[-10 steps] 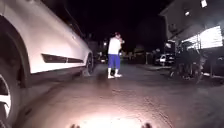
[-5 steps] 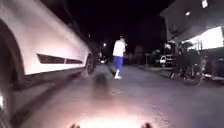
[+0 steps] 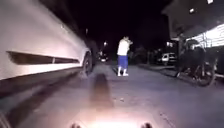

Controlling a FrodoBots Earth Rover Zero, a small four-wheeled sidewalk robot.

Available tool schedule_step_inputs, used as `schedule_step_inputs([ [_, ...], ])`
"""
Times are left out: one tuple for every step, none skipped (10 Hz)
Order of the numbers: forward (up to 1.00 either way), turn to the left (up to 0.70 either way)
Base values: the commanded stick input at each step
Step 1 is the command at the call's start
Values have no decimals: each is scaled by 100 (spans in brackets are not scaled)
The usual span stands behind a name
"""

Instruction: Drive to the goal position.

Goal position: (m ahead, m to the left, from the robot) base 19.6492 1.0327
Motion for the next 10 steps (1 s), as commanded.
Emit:
schedule_step_inputs([
  [85,0],
  [85,0],
  [85,0],
  [85,0],
  [85,0],
  [85,0],
  [85,0],
  [85,0],
  [85,0],
  [85,0],
])
